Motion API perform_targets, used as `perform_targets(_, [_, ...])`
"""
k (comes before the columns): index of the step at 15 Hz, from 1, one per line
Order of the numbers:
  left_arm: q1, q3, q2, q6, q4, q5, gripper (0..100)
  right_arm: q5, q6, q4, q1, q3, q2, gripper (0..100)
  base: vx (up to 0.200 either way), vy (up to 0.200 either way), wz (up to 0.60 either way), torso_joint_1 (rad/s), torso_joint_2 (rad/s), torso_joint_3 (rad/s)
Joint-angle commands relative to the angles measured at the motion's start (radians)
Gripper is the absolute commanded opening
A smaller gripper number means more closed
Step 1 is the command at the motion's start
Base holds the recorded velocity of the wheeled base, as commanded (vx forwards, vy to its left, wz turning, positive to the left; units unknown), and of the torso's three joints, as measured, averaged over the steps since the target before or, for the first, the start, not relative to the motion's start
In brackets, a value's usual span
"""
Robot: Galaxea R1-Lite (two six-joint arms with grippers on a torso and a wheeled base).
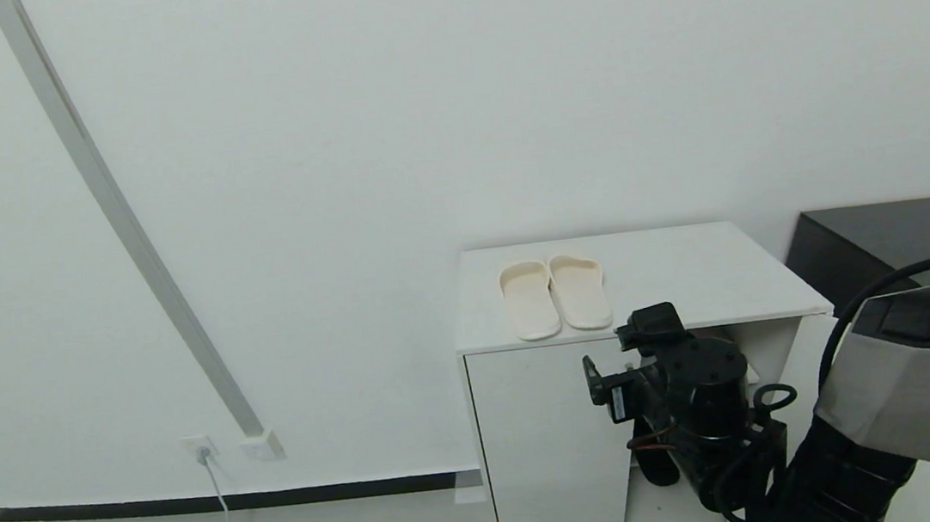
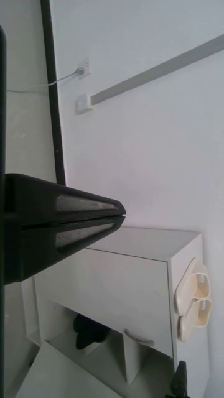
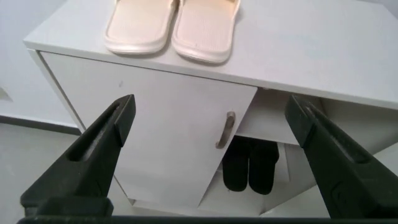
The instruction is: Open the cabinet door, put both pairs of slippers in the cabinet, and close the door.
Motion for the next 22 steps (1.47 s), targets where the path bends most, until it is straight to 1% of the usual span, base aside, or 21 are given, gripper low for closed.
perform_targets(1, [0.0, 0.0, 0.001, 0.0, 0.0, 0.0, 0, 0.003, 0.0, -0.004, 0.002, -0.018, 0.025, 100, 0.0, 0.0, 0.0, 0.168, -0.34, -0.188])
perform_targets(4, [0.0, 0.0, 0.001, -0.001, 0.0, 0.001, 0, 0.009, -0.002, -0.01, 0.005, -0.022, 0.034, 100, 0.0, 0.0, 0.0, 0.095, -0.22, -0.103])
perform_targets(5, [0.0, 0.0, 0.001, -0.001, 0.0, 0.0, 0, 0.054, 0.001, -0.018, 0.02, -0.042, 0.034, 100, 0.0, 0.0, 0.0, 0.0, 0.0, 0.0])
perform_targets(6, [0.0, 0.0, 0.001, -0.001, 0.0, 0.0, 0, 0.054, 0.0, 0.024, 0.02, -0.081, 0.029, 100, 0.0, 0.0, 0.0, 0.0, 0.0, 0.0])
perform_targets(7, [0.0, 0.0, 0.001, -0.001, 0.0, 0.001, 0, 0.054, 0.013, 0.139, 0.019, -0.15, 0.009, 100, 0.0, 0.0, 0.0, 0.0, 0.0, 0.0])
perform_targets(10, [0.0, 0.0, 0.001, 0.0, 0.0, 0.0, 0, 0.055, 0.156, 0.544, 0.014, -0.398, -0.055, 100, 0.0, 0.0, 0.0, 0.0, 0.0, 0.0])
perform_targets(11, [0.0, 0.0, 0.001, 0.002, 0.0, 0.0, 0, 0.055, 0.191, 0.656, 0.016, -0.48, -0.063, 100, 0.0, 0.0, 0.0, 0.0, 0.0, 0.0])
perform_targets(12, [0.0, 0.0, 0.001, 0.002, 0.0, 0.0, 0, 0.055, 0.217, 0.725, 0.014, -0.532, -0.063, 100, 0.0, 0.0, 0.0, 0.0, 0.0, 0.0])
perform_targets(14, [0.0, 0.0, 0.001, 0.002, 0.0, 0.0, 0, 0.055, 0.233, 0.797, 0.019, -0.573, -0.061, 100, 0.0, 0.0, 0.0, 0.0, 0.0, 0.0])
perform_targets(15, [0.0, 0.0, 0.001, 0.002, 0.0, 0.0, 0, 0.055, 0.244, 0.799, 0.02, -0.57, -0.058, 100, 0.0, 0.0, 0.0, 0.0, 0.0, 0.0])
perform_targets(22, [0.0, 0.0, 0.001, 0.005, 0.002, 0.0, 0, 0.051, 0.267, 0.794, 0.019, -0.565, 0.014, 100, 0.2, 0.0, 0.0, 0.002, 0.0, 0.002])
